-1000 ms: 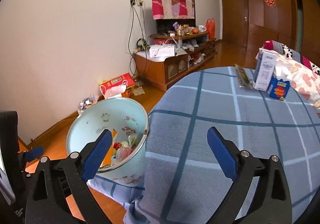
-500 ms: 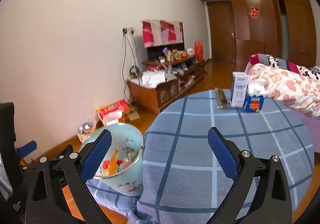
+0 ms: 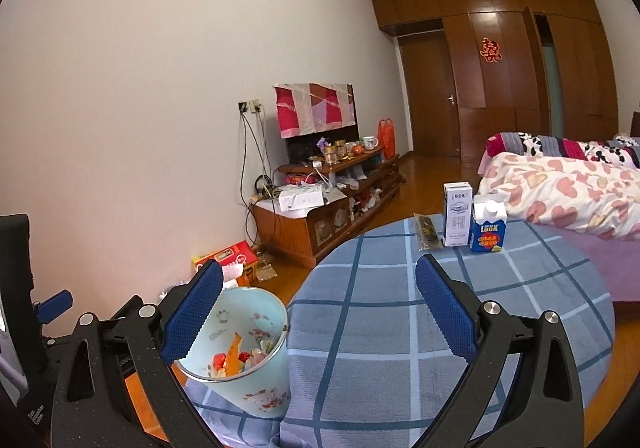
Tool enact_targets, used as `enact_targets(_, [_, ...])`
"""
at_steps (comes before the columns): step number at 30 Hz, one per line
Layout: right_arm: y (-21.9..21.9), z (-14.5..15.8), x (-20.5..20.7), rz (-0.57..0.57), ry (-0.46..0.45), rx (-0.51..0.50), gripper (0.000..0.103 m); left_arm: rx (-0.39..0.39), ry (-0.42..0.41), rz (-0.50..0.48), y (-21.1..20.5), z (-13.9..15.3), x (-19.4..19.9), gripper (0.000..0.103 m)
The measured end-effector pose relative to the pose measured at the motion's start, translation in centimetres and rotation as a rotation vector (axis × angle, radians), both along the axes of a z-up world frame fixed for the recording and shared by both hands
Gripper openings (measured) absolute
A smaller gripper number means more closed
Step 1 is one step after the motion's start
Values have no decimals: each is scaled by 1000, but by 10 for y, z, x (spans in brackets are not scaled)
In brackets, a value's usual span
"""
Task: Collect trash
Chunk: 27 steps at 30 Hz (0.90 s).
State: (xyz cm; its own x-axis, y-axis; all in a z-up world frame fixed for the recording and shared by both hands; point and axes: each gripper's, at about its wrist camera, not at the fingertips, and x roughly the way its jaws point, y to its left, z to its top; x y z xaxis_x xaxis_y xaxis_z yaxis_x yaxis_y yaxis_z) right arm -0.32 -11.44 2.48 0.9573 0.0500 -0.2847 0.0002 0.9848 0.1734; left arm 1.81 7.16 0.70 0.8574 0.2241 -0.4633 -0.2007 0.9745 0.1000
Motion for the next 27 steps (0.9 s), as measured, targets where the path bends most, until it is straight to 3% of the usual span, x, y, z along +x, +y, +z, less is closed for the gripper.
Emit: enact_targets(27, [-2,-2,-6,-15,-7,13,95,-2,-21,0,0,6,-4,97])
